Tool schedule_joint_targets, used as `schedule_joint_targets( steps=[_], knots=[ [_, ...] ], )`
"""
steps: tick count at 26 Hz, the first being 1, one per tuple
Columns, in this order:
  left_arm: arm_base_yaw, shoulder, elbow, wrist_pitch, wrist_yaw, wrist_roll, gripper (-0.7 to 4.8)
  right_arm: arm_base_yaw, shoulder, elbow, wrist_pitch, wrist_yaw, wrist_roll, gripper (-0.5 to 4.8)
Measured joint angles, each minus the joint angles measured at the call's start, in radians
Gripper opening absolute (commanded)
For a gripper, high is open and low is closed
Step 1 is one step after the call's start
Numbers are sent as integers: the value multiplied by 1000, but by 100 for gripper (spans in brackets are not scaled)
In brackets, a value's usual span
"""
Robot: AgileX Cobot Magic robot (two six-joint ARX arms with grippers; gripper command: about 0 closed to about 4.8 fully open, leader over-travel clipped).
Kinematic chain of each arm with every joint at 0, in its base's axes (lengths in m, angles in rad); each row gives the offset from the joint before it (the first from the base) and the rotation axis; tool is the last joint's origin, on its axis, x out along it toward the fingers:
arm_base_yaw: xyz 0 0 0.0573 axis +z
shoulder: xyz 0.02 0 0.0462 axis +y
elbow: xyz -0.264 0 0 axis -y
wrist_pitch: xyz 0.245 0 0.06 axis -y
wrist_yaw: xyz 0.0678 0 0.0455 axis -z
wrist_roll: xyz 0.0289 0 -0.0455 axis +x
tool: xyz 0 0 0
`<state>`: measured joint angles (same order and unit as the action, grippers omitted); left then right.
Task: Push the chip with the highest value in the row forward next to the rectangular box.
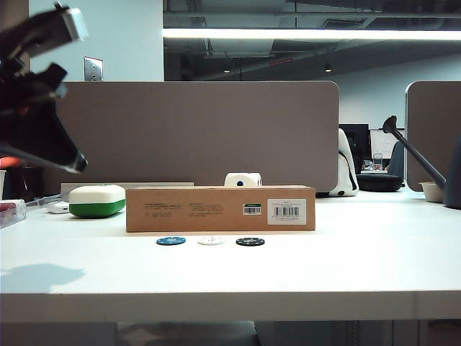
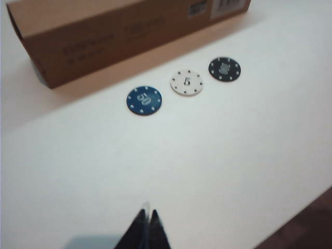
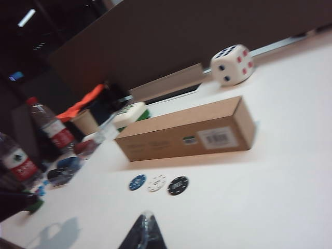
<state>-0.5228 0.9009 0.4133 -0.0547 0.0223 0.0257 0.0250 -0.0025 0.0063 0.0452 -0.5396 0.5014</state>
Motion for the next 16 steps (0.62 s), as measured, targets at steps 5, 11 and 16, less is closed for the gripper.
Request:
schedule_joint_targets(
  steps=[5, 11, 16],
  knots=[
    [0, 31, 3, 40, 0, 0, -5, 13, 0, 2, 20, -47, 107, -10],
    [0, 31, 3, 40, 0, 0, -5, 24, 3, 51, -17, 62, 121, -10],
    [0, 31, 3, 41, 0, 0, -5, 24, 23, 211, -254, 259, -5, -10]
  ],
)
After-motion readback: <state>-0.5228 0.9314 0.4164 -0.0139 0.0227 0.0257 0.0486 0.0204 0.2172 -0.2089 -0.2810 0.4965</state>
